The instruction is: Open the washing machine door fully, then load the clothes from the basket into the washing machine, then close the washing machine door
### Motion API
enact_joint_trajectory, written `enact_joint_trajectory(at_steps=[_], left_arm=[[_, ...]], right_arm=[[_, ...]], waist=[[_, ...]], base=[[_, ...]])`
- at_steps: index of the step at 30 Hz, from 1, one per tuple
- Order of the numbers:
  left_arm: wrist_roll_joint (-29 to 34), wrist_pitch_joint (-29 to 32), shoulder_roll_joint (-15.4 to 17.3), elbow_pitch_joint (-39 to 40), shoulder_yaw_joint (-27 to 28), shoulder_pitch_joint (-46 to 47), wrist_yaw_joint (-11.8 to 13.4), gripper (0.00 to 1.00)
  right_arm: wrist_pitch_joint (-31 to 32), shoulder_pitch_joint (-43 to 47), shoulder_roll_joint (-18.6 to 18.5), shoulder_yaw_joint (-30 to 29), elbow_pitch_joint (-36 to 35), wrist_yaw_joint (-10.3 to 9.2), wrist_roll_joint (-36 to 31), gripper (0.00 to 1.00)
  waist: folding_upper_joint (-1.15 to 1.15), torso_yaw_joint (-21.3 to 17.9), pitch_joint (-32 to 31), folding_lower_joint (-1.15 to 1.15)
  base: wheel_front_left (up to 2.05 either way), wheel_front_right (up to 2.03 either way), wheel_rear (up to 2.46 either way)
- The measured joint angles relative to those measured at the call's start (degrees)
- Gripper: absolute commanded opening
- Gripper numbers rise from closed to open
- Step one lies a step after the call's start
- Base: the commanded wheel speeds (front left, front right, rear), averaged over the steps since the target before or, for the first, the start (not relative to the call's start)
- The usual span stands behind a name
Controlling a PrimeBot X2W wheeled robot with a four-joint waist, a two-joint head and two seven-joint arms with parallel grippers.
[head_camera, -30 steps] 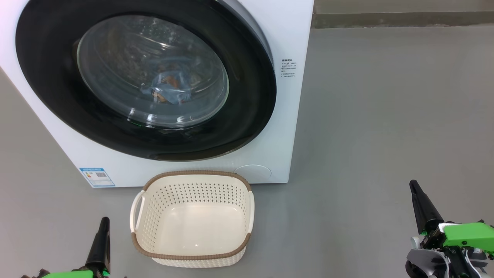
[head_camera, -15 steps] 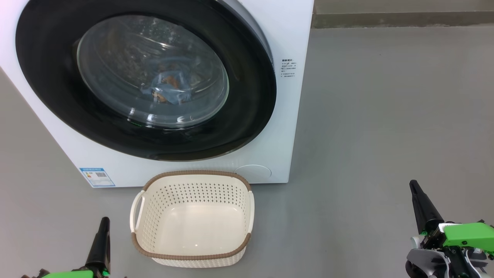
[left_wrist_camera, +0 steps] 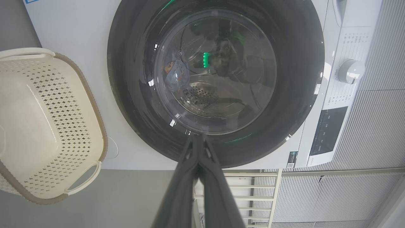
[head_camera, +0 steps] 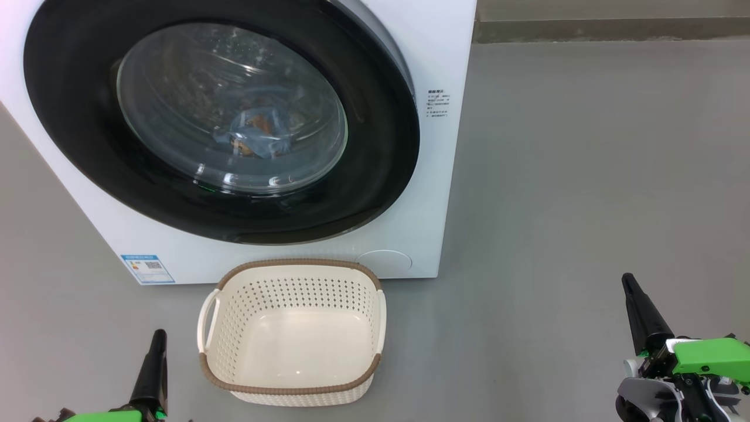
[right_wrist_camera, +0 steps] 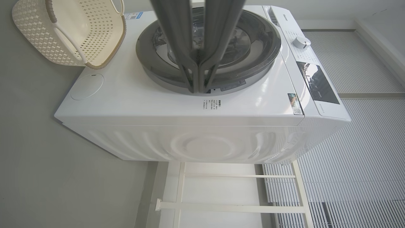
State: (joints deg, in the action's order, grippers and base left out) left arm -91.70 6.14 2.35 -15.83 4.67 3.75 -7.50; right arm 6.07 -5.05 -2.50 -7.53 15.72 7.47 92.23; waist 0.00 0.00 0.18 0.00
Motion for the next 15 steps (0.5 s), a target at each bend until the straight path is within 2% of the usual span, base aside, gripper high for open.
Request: enact_joint_trajectory(at_steps=[15], left_arm=[[0.0,-0.01,0.0,0.0,0.0,0.0,0.0,0.0]], right_arm=[[0.0,0.0,0.0,-0.01,0.0,0.0,0.0,0.0]], waist=[[0.0,0.0,0.0,0.0]], base=[[0.0,0.0,0.0]])
